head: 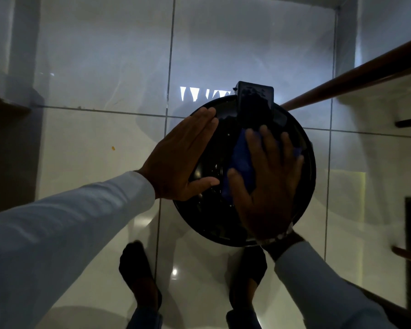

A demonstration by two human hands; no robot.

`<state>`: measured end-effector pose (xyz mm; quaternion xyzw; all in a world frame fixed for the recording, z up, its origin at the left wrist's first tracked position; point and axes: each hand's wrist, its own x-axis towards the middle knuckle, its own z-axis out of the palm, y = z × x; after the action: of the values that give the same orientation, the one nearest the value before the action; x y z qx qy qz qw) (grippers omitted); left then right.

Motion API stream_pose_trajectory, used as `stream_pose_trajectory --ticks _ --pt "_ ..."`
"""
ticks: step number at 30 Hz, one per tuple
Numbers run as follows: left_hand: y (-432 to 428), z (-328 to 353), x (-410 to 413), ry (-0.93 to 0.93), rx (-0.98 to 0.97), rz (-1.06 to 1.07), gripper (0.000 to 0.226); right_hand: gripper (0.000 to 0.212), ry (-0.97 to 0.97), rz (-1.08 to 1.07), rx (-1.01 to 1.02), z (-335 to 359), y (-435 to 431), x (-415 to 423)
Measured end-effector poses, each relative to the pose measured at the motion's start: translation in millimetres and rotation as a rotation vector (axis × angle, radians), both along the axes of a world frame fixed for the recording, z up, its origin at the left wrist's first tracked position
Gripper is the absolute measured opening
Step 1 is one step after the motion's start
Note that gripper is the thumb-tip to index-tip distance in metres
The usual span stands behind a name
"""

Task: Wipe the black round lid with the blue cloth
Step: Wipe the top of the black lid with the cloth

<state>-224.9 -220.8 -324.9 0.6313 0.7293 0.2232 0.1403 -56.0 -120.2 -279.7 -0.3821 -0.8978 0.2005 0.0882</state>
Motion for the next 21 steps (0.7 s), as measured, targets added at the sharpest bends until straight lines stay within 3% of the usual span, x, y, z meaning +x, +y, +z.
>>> stream_pose_trajectory --ticks 3,9,12,16,21 --pt "0 4 0 0.008 -0.013 -0.018 0.096 0.066 -0.066 0.163 0.024 0 -11 35" --pt "0 2 0 0.019 -0.003 -0.013 0.097 0.064 0.019 -0.070 -0.009 2 23 1" --pt "0 1 0 -0.003 0.021 -0.015 0.097 0.063 0.010 0.042 0.016 -1 20 -29" --pt "0 0 0 -0.017 0.024 -0.021 0.097 0.061 0.004 0.183 0.010 -3 6 1" --pt "0 -4 -2 0.000 0.036 -0.059 0.099 0.059 0.046 0.121 -0.024 -3 23 -3"
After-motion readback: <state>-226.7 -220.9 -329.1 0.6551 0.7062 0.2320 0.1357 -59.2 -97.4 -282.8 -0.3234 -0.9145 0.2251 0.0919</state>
